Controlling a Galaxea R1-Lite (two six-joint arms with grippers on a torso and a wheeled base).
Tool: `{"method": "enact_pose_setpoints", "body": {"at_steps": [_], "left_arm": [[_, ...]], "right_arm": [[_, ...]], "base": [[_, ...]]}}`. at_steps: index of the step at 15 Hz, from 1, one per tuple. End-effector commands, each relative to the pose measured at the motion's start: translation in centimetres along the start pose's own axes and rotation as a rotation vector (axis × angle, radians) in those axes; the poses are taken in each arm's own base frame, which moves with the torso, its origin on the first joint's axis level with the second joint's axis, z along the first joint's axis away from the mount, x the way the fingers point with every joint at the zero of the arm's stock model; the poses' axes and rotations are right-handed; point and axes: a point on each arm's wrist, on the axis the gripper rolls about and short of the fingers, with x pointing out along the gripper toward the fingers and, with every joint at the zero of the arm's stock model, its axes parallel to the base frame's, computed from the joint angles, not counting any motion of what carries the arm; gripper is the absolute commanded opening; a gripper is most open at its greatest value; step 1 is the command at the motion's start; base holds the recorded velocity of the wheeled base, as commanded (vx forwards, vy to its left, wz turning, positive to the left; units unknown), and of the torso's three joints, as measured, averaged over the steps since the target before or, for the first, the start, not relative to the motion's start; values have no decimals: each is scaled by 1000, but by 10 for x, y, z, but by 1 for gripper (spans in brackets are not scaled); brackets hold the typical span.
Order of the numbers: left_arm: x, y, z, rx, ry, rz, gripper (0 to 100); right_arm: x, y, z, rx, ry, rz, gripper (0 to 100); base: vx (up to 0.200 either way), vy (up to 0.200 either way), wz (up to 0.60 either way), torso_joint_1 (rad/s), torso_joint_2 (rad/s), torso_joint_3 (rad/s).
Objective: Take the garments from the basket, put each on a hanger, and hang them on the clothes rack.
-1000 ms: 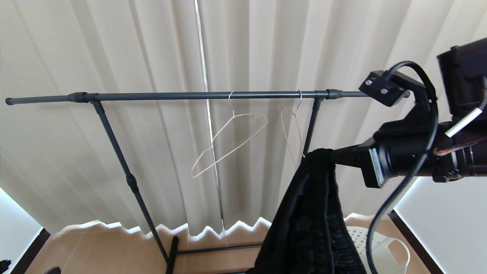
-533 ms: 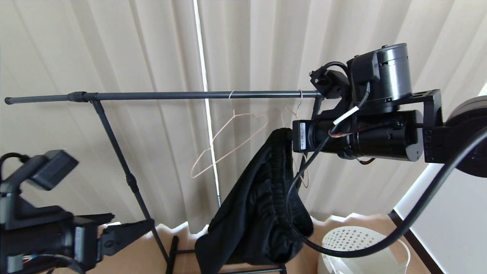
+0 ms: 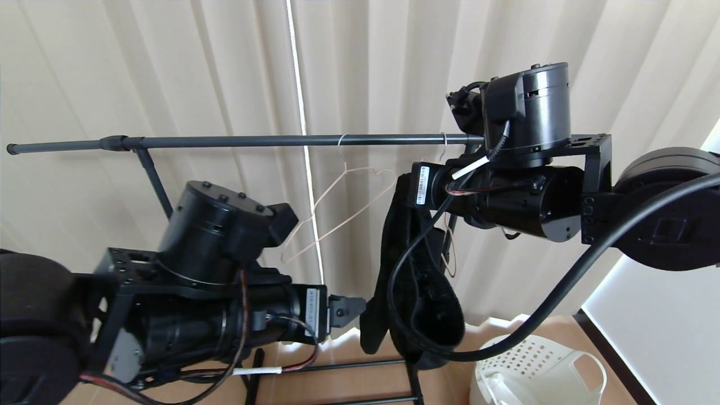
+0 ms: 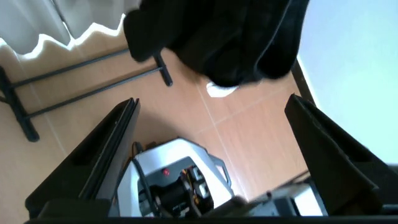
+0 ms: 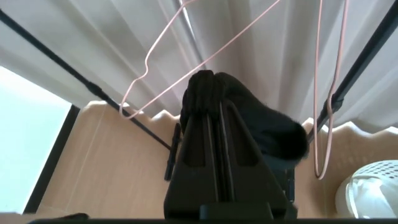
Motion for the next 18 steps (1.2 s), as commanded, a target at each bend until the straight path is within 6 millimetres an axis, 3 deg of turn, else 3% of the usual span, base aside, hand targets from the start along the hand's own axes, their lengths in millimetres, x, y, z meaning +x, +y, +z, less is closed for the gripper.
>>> {"method": "enact_pose_setpoints", "body": {"at_steps": [1,7,10,16,18], "left_arm": [[36,-10,-10,13,44,26,100],[50,-10,-11,-45,34,50,100],[78,-13,-13,-62,22,94,100],[81,-29,-15,-36,11,71,100],[72,-30,-12,-39,-7,58,100]], "right_arm": [[7,3,-3,-1,-8,-7,0],[-2,4,1,23,-24,2,0],[-21,20,0,19,-31,51,0],[-19,22,-4,11,-27,47,0],[-14,22,-6,9,-23,41,0]], "base": [[0,0,0,0,0,0],[0,0,0,0,0,0],[0,0,0,0,0,0],[0,0,0,0,0,0],[0,0,0,0,0,0]]}}
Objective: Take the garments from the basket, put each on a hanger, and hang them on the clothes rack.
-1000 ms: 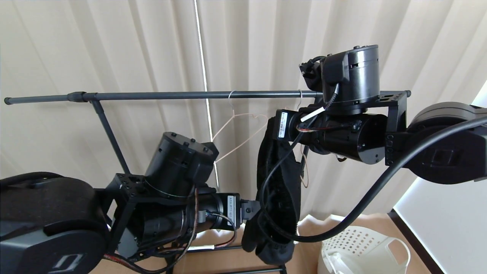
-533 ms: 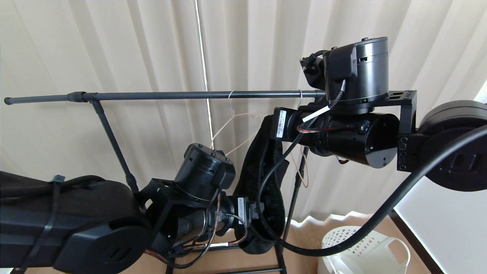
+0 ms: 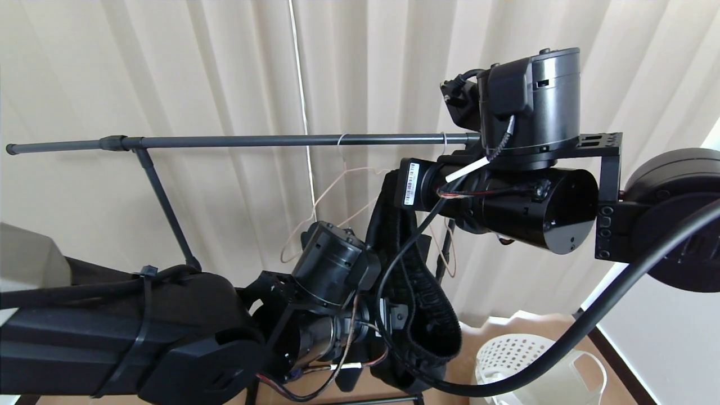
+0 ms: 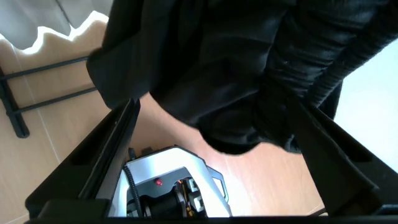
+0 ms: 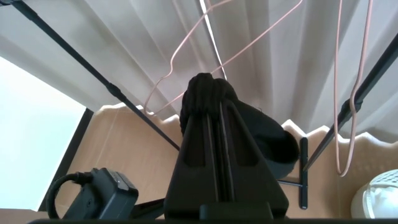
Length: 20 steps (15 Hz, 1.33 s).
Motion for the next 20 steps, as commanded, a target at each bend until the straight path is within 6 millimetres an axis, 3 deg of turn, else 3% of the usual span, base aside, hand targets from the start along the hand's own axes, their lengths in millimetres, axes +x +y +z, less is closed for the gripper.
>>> {"method": "enact_pose_setpoints", "body": {"at_steps": [1,5,11,14,20], "left_arm": [[-9,-2,3,-2,-17,-15,100],[-12,-6,-2,13,-9,-32,100],[7,-12,-12,33,5,19,100],[21,0,-16,35,-32,175,100],[23,33,-22,-3,-42,339,100]], "right_arm": [[4,-1,-2,-2,5,-7,0],[5,-1,-3,-3,7,-10,0],[4,-1,-2,-2,5,-8,0],[1,-2,1,2,-3,-8,0],[-4,-20,12,10,-30,-51,0]], "base": [[0,0,0,0,0,0],[0,0,0,0,0,0],[0,0,0,0,0,0],[0,0,0,0,0,0],[0,0,0,0,0,0]]}}
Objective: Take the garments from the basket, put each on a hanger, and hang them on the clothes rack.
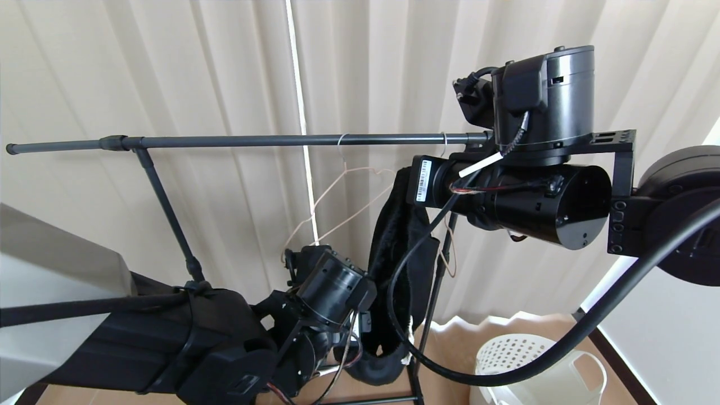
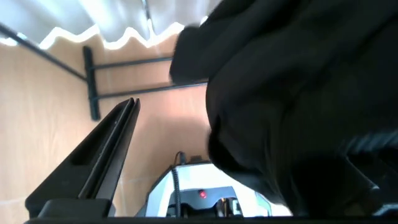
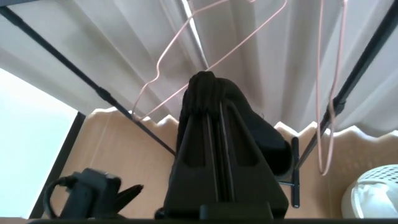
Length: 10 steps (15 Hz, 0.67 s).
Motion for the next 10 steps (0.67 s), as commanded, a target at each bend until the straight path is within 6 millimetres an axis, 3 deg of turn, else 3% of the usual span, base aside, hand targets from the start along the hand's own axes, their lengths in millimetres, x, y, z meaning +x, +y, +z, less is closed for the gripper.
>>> {"method": "enact_pose_setpoints", "body": {"at_steps": [1,3,4,6,9,10], "left_arm": [[-2,12,-4,-13,12,29,100],[-2,22,-6,-23,22,54,100],[-4,24,-6,-27,19,55,0],[-9,26,-2,-38,3,49,0],[-34,30,14,-66,-63,7,0],[-50,35,25,-49,-110,-14,0]], "right_arm": [[-4,-10,10,2,-26,-18,0],[-5,-17,16,3,-41,-37,0],[-5,-18,15,2,-38,-39,0],[-5,-18,13,-4,-32,-41,0],[-1,-26,2,-93,5,-68,0],[1,-32,-8,-168,40,-86,0]], "base": [[0,0,0,0,0,0],[0,0,0,0,0,0],[0,0,0,0,0,0],[0,0,0,0,0,0],[0,0,0,0,0,0],[0,0,0,0,0,0]]}}
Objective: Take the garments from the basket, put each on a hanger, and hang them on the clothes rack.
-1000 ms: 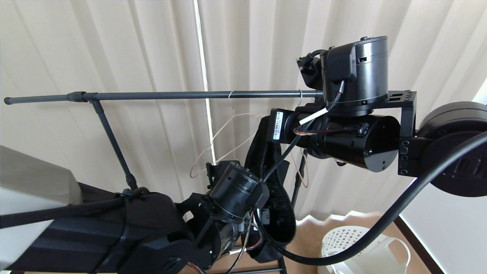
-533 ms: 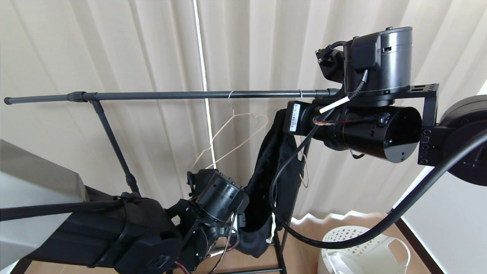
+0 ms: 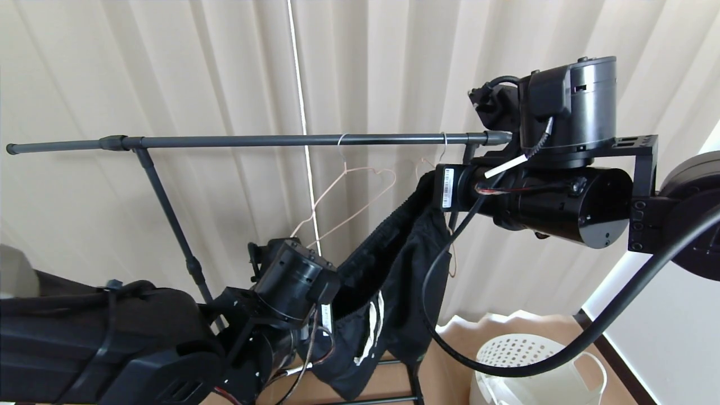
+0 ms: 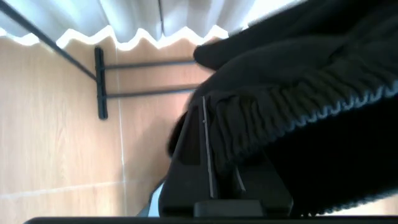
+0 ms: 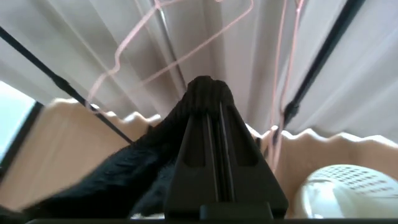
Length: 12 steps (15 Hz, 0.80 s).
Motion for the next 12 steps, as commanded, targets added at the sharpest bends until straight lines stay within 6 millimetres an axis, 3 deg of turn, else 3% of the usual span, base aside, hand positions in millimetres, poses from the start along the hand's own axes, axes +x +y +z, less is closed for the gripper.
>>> {"method": "enact_pose_setpoints", "body": {"at_steps": [1,3,7,9,12], "left_arm": [[-26,8,20,-12,-79,-40,0],[-39,12,51,-15,-175,-55,0],[-52,5,78,-23,-191,-68,0],[-52,2,85,-24,-190,-67,0],[-53,15,105,-56,-194,-13,0]], "right_arm": [[2,-5,-12,-55,40,-17,0],[1,-13,-36,-208,116,-32,0],[-12,-28,-70,-481,201,-11,0],[-12,-29,-73,-508,191,-7,0],[-7,-43,-65,-481,177,-61,0]], "base": [[0,0,0,0,0,0],[0,0,0,0,0,0],[0,0,0,0,0,0],[0,0,0,0,0,0],[0,0,0,0,0,0]]}}
